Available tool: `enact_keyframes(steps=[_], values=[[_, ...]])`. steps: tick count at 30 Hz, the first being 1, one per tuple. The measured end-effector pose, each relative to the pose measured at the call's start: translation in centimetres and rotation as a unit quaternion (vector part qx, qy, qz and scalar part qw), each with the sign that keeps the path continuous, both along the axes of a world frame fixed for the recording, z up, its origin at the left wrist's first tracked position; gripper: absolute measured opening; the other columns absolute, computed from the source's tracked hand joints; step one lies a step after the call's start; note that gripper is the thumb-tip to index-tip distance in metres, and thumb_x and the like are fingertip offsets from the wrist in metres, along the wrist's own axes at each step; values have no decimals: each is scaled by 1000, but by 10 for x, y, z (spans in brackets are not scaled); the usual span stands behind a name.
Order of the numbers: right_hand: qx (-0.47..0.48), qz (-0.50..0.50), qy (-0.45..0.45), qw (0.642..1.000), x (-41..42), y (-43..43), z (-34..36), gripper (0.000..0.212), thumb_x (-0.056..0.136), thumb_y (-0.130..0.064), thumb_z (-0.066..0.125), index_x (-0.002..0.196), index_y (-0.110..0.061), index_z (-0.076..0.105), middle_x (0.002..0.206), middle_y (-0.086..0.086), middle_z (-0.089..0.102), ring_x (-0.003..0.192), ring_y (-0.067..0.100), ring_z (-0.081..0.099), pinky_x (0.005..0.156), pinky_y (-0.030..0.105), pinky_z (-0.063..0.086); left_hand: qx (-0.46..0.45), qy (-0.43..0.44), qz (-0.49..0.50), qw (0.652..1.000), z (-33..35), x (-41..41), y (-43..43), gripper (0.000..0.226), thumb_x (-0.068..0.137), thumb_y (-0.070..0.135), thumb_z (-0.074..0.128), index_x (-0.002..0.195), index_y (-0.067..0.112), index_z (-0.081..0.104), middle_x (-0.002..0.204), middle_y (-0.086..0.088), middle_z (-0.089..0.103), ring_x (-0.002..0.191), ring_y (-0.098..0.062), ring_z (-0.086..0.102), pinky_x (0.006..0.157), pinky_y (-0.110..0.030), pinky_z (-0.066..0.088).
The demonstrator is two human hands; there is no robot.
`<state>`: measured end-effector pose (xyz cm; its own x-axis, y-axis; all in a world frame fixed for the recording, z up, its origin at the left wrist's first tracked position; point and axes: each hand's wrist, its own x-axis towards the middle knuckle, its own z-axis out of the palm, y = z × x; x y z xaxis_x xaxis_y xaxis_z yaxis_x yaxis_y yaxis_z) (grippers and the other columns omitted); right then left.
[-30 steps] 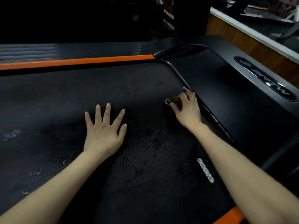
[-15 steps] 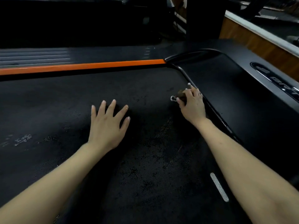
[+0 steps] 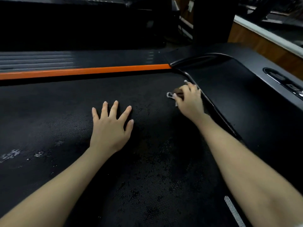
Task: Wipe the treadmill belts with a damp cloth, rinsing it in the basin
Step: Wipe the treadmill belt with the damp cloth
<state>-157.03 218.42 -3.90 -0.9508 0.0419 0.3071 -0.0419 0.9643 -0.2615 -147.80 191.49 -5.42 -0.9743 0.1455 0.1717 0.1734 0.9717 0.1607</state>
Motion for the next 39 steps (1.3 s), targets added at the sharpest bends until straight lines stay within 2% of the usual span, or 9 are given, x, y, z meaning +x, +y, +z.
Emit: enact_keyframes(steps=[7,13,15,20,22,27,29,35,39], values=[[-27,249,-38,967,74,-19,1,27,88,-37,60,107,-18,55,149,-2,33,141,21,25,104,32,29,-2,6,-1,1000,0,2,-3,67,88,57,11,143,32,41,151,-15,34,140,-41,23,112,-62,13],[-29,-1,4,1000,-10,16,0,36,89,-29,58,118,-7,54,142,13,41,133,34,33,112,50,23,-3,7,5,1000,0,1,1,66,88,56,14,141,31,44,149,-15,37,139,-42,26,111,-64,15],[-39,-8,7,999,-13,-6,0,33,89,-28,59,113,-5,55,141,16,42,132,37,32,111,50,24,-1,4,7,1000,1,1,2,67,87,57,13,141,32,44,149,-15,37,139,-41,25,111,-63,14],[-39,232,-27,972,52,-32,0,28,88,-33,61,106,-12,57,146,4,38,138,25,29,109,36,30,3,4,5,1000,0,3,-1,65,88,56,14,141,31,44,149,-15,37,139,-41,26,112,-62,14],[-13,262,-43,964,44,-12,4,27,88,-37,59,105,-17,56,142,0,43,132,26,38,105,39,36,1,6,5,1000,0,4,-2,64,89,56,15,141,31,44,149,-14,38,139,-41,27,112,-62,15],[-47,12,0,999,-32,1,3,38,89,-31,58,119,-8,54,137,14,45,124,36,41,104,46,32,4,3,14,1000,0,2,1,66,86,57,13,140,33,43,149,-13,37,140,-39,25,112,-62,13],[-21,13,15,1000,-38,-31,-1,36,90,-32,57,113,-5,55,133,17,48,124,38,40,106,49,27,7,4,14,1000,1,2,2,68,85,57,12,140,33,44,149,-13,37,140,-39,25,113,-62,12],[-9,219,-43,975,-14,-52,4,27,89,-33,58,110,-16,54,139,4,41,130,28,37,101,41,35,14,7,7,1000,0,3,-1,66,87,57,14,139,31,45,149,-13,38,140,-38,26,113,-61,13],[-39,20,-46,998,-50,-5,10,42,93,-33,52,129,-13,45,140,13,38,123,37,42,101,43,35,6,12,10,1000,-1,2,1,66,87,57,13,140,31,44,149,-13,37,140,-38,25,113,-61,12]])
